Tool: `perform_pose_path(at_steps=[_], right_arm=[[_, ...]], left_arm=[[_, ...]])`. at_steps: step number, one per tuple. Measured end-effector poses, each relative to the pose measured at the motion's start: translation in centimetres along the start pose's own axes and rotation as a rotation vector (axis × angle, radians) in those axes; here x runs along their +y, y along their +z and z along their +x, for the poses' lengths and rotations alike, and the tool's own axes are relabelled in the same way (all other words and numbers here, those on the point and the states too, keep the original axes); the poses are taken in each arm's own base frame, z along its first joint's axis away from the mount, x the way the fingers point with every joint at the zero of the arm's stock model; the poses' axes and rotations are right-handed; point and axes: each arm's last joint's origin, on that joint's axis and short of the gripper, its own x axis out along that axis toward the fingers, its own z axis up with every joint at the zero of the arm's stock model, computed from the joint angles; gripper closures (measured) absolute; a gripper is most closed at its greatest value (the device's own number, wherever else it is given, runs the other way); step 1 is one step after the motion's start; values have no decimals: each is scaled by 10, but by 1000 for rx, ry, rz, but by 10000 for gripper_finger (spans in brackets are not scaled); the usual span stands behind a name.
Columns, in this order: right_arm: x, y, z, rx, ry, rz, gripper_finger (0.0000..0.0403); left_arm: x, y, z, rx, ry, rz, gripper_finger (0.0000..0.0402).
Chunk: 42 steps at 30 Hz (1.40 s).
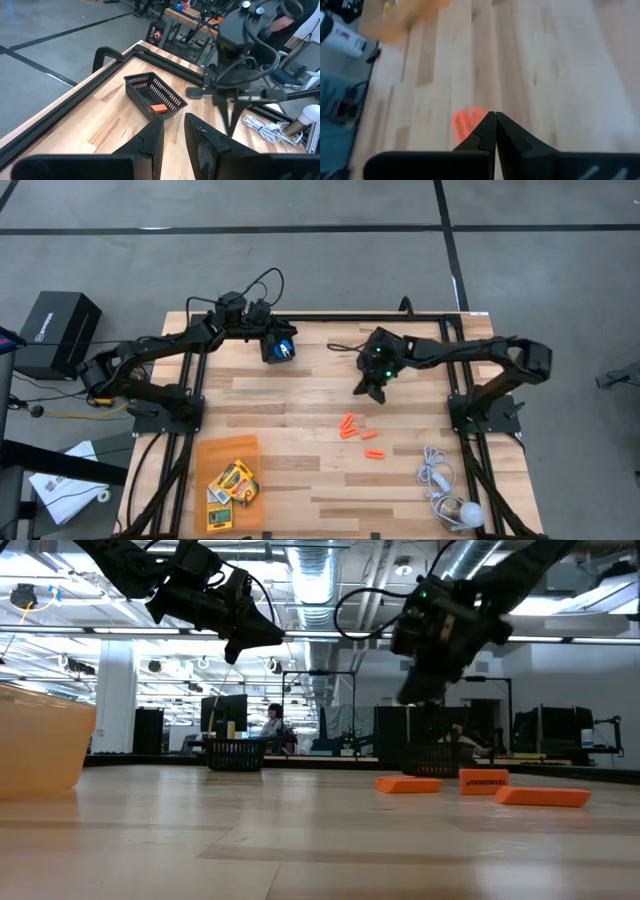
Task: Pick & Place School Supplies
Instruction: Put the orange eraser into the right black bin
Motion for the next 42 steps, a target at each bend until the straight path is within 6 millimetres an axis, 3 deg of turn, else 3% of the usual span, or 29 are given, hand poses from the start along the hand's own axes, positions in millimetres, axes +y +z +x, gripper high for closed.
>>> perform_pose_path(at_steps=[7, 11, 15, 20, 31, 42], right_arm=[[21, -16, -17, 189, 31, 102, 329], [31, -17, -17, 193, 11, 74, 278], [37, -18, -12, 202, 2, 52, 234], [45, -24, 11, 271, 28, 26, 200], [70, -39, 51, 362, 39, -53, 199], [64, -48, 73, 407, 43, -37, 205]], left_arm=[[0, 0, 0, 0, 0, 54, 330], [0, 0, 0, 0, 0, 56, 330], [0, 0, 0, 1, -2, 55, 330], [0, 0, 0, 1, -3, 53, 330], [0, -1, 0, 13, -4, 46, 330], [0, -3, 0, 27, 0, 39, 330]])
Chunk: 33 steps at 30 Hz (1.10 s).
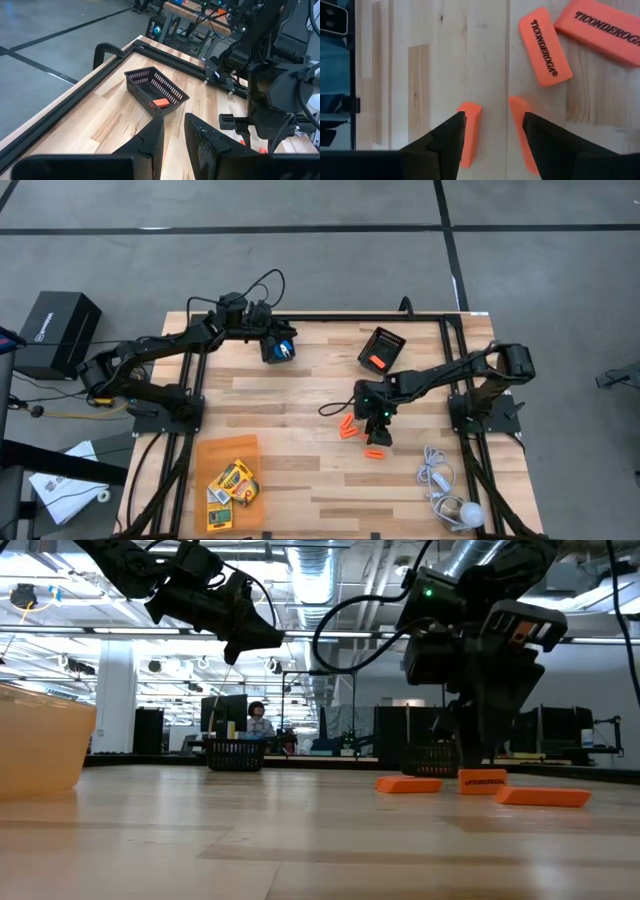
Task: Pick & Place School Supplies
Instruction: Put the orange eraser into the right black bin
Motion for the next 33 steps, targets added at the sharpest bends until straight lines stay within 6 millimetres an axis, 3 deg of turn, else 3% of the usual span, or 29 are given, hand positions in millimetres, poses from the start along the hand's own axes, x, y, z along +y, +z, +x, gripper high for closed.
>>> perform_pose_path(at_steps=[33], right_arm=[[-2, 0, -1, 0, 5, 64, 214]], left_arm=[[0, 0, 0, 2, -1, -1, 330]])
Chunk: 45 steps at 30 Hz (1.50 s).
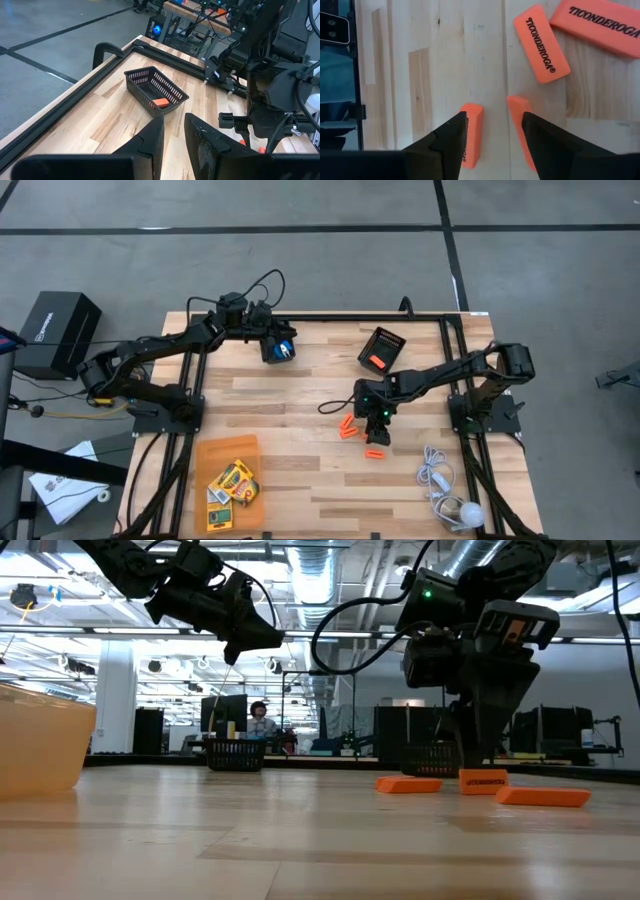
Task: Pick & Place School Supplies
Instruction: Put the orange eraser into the right black bin
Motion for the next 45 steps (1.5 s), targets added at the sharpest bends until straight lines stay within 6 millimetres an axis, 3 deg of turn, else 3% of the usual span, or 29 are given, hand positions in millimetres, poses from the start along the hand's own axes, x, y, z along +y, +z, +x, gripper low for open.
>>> perform_pose_path(at_steps=[7, 15, 19, 31, 34, 39, 45], right_arm=[[-2, 2, -7, -26, 4, 10, 214], [8, 5, -41, -150, 28, 21, 214], [7, 5, -48, -177, -14, 21, 214], [-20, -10, -9, -9, -37, 46, 217], [-20, -8, -8, -25, -37, 38, 252], [-20, -8, -11, -33, -32, 35, 379], [-23, -6, -13, -50, -20, 38, 399]], left_arm=[[0, 0, 0, 0, 0, 0, 330], [0, 0, 0, -1, 3, 0, 330], [0, 0, 0, -2, 4, 0, 330], [0, -1, 0, 4, 5, -3, 330], [0, -1, 0, 6, 5, -4, 330], [0, -1, 0, 7, 5, -4, 330], [0, -1, 0, 8, 5, -5, 330]])
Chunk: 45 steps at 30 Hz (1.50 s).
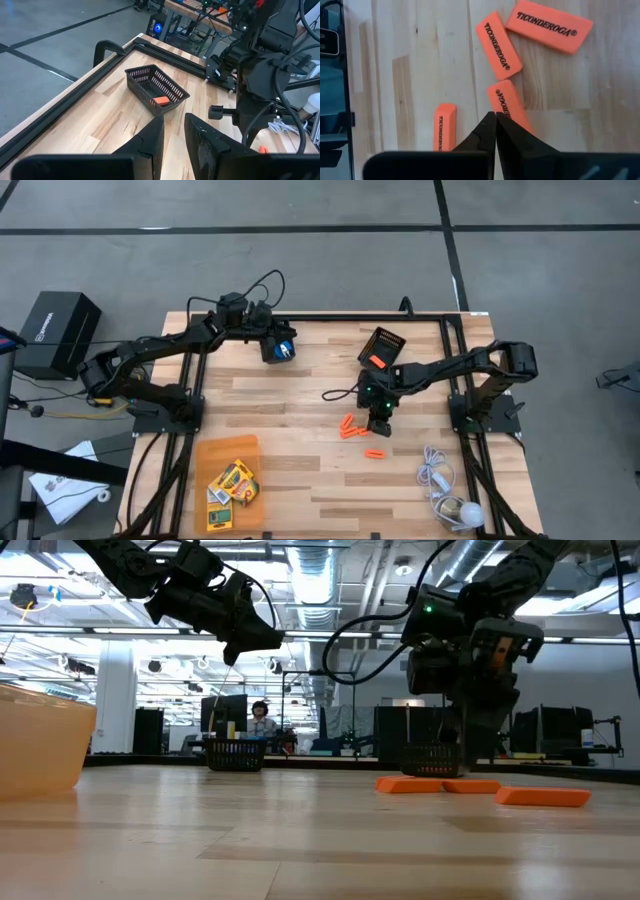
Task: Pick & Place School Supplies
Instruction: Put the orange eraser into the right black bin
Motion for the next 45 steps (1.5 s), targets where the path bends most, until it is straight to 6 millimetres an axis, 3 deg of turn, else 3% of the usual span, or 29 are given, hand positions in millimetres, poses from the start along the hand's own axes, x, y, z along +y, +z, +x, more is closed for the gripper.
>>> perform_pose_path(at_steps=[25, 35, 45], right_arm=[[-7, 2, -3, -18, 6, -10, 403], [-14, -13, 4, 10, 2, 28, 403], [-16, -12, 8, -18, 7, 25, 403]], left_arm=[[0, 0, 0, 3, 10, 3, 330], [0, -1, 0, 4, 11, 4, 330], [0, -1, 0, 6, 12, 4, 330]])
